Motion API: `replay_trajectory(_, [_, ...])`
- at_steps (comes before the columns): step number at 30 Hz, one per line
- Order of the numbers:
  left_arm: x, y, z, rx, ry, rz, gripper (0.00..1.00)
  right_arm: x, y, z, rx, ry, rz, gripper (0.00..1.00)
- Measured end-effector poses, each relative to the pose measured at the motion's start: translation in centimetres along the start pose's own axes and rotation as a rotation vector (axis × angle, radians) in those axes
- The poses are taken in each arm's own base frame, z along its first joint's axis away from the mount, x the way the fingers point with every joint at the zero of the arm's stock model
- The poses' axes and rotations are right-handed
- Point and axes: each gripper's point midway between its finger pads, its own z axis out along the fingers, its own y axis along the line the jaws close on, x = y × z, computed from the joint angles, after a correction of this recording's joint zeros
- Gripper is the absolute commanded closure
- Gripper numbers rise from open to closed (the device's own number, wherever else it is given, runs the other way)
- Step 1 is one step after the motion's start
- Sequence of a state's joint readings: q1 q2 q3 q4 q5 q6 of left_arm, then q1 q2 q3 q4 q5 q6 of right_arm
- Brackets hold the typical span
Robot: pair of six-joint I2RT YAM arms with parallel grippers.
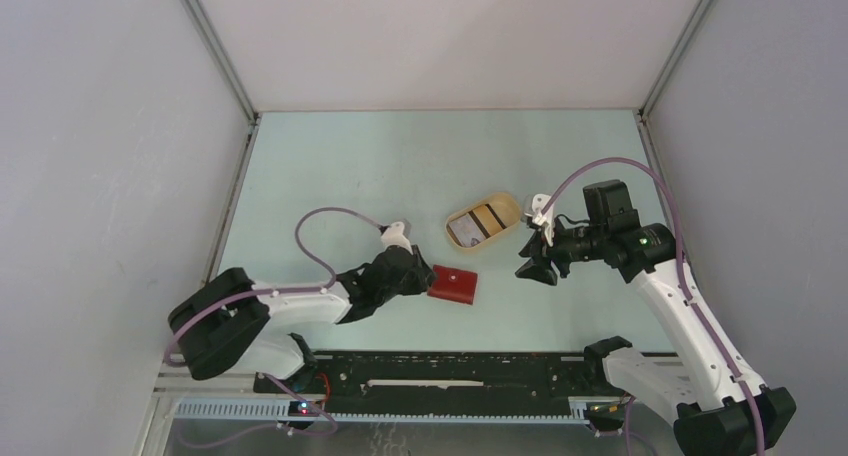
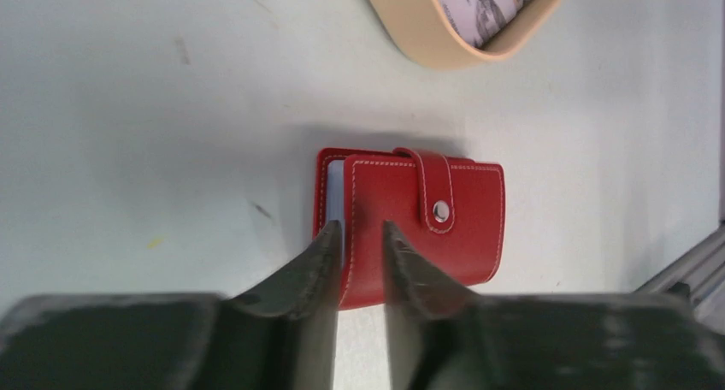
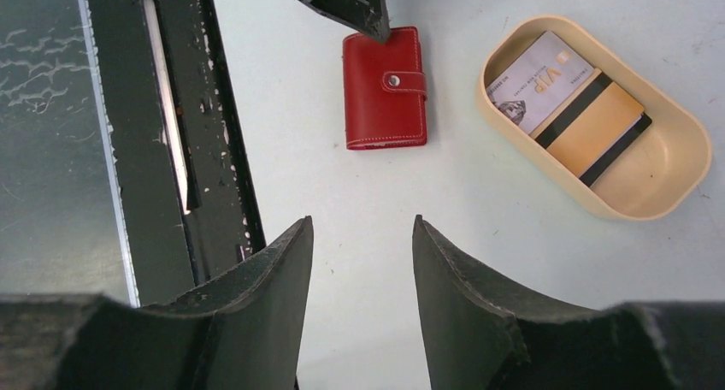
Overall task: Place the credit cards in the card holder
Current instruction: Reset both arms
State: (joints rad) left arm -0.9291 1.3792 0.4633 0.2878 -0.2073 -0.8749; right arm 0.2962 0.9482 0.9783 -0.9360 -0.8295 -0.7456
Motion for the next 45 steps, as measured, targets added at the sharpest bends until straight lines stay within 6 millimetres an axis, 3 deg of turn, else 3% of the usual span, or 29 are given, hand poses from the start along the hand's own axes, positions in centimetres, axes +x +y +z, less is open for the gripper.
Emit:
replay_trajectory(4, [-1.6, 1.1, -1.4, -0.034, -0.073, -0.045, 0.35, 0.1, -0.7, -0.2, 0.034, 0.006, 0.018, 0.42])
replay_trajectory(7, [-3.4, 0.5, -3.4, -0.007, -0.137, -0.030, 0.22, 0.3, -1.8, -0.7, 0.091, 0.008, 0.039, 0.35])
replay_trajectory(9, [-4.8, -0.2, -5.0, 0.029, -0.178, 0.002, 0.11, 0.3, -2.9, -1.5, 0.157, 0.001, 0.058, 0.24])
replay_trajectory(11, [-6.2, -1.0, -7.0, 0.069, -0.222, 0.057, 0.01, 0.1, -4.2, -2.9, 0.250, -0.020, 0.079, 0.04])
replay_trajectory(18, [-11.7, -4.6, -13.9, 0.170, -0.356, 0.219, 0.00, -2.1, -7.2, -9.4, 0.592, -0.190, 0.166, 0.00])
replay_trajectory(22, [-14.6, -6.4, -18.1, 0.227, -0.439, 0.254, 0.00, -4.0, -6.9, -10.6, 0.623, -0.275, 0.227, 0.00])
replay_trajectory(26, [-15.7, -7.0, -20.7, 0.258, -0.480, 0.271, 0.00, -5.2, -6.7, -11.2, 0.643, -0.350, 0.295, 0.00])
replay_trajectory(35, [-14.8, -5.8, -20.8, 0.228, -0.444, 0.302, 0.00, -7.6, -5.6, -12.8, 0.689, -0.486, 0.373, 0.00])
replay_trajectory(45, [-14.5, -5.4, -20.7, 0.217, -0.431, 0.313, 0.00, -7.8, -5.7, -12.9, 0.692, -0.508, 0.423, 0.00])
